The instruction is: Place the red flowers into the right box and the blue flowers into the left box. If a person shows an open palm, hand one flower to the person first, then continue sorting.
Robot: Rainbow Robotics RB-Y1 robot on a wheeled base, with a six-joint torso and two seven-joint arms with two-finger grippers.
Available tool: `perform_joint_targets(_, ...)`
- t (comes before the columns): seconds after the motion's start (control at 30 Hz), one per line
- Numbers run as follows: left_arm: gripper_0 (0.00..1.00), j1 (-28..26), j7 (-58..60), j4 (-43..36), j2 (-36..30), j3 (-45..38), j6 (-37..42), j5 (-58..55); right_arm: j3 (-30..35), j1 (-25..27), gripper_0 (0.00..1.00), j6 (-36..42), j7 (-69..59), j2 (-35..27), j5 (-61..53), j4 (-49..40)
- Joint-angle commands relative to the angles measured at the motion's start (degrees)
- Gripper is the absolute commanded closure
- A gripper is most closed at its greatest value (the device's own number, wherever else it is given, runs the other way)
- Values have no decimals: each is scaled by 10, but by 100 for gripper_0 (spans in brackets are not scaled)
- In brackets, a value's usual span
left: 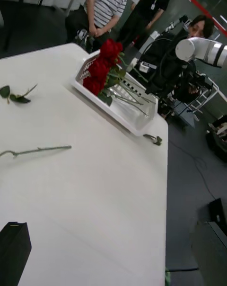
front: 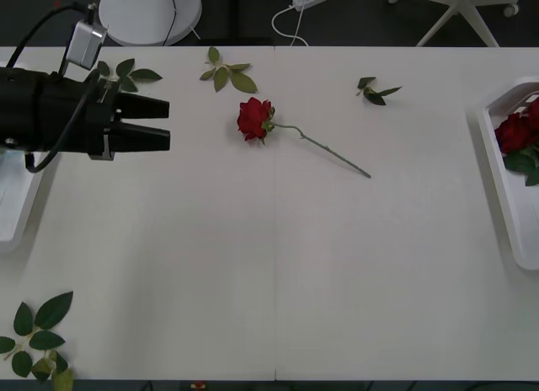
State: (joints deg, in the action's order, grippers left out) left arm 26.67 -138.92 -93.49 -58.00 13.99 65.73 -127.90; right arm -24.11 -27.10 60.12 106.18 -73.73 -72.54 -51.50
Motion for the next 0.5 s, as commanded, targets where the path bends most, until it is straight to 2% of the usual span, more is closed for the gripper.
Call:
perform_joint_targets(0.03,0,-7,-51,-5,-53,11,-3,-59,6,0,100,-18,-5,20,29,23)
perform_joint_targets(0.2,0,-13,-144,-5,-65,14,-3,-110,6,0,100,-33,-5,25,42,32)
perform_joint_targets(0.23,0,-14,-152,-5,-66,13,-3,-117,6,0,97,-33,-5,25,41,32)
perform_joint_targets(0.3,0,-22,-161,-5,-66,13,-3,-135,6,-1,68,-36,-6,25,41,32)
perform_joint_targets(0.37,0,-33,-161,-5,-64,13,-7,-144,8,-3,48,-36,-7,24,42,32)
perform_joint_targets(0.5,0,-38,-161,-5,-56,14,-7,-143,26,-5,20,-36,-1,19,49,34)
